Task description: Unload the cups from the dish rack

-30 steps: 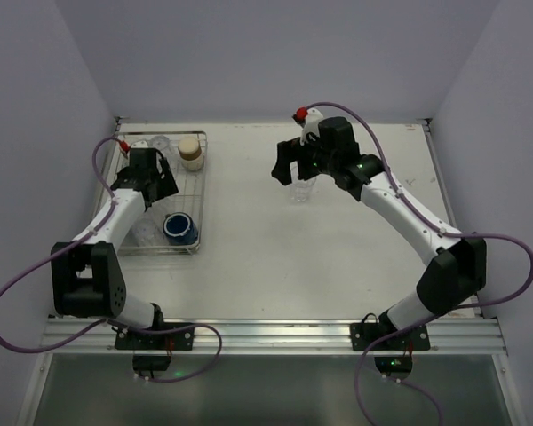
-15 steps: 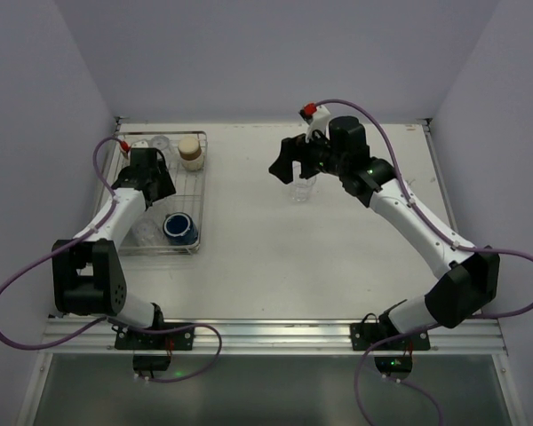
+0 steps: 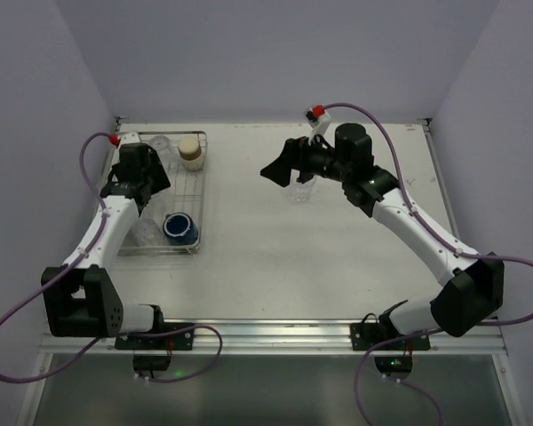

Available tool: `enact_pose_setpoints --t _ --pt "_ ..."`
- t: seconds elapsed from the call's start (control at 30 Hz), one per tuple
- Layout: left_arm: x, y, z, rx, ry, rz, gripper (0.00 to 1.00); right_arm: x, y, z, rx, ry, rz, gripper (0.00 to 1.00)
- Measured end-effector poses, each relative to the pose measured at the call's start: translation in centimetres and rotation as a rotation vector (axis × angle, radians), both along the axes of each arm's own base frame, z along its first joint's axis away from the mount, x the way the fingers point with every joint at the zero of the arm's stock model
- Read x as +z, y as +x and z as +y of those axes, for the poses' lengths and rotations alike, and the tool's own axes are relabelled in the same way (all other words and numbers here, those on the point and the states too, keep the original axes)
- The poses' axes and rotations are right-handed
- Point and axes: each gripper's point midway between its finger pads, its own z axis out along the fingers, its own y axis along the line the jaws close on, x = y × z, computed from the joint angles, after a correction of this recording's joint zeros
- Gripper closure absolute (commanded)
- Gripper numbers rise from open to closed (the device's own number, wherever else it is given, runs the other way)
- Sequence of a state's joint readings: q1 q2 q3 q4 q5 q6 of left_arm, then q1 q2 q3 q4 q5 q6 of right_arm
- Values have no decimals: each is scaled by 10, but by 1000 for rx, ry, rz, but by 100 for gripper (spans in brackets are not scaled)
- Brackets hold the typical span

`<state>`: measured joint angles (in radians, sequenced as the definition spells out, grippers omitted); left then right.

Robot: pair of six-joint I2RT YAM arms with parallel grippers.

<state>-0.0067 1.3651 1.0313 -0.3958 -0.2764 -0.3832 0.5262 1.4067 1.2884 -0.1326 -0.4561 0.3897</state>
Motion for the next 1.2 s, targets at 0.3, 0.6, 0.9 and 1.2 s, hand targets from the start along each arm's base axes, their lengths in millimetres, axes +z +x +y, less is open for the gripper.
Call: enact_pose_setpoints --t 0.3,0.6,0.9,1.2 --pt "95 -15 -13 -41 -62 -293 95 -1 -18 22 67 259 138 15" --pt "123 -35 -105 -393 -473 -504 97 4 -38 42 166 454 178 22" --pt "147 -59 -164 -654 -760 -576 97 -9 -42 50 204 476 200 20" --pt "159 -87 -212 -834 -872 -579 97 -18 -51 70 285 476 247 30"
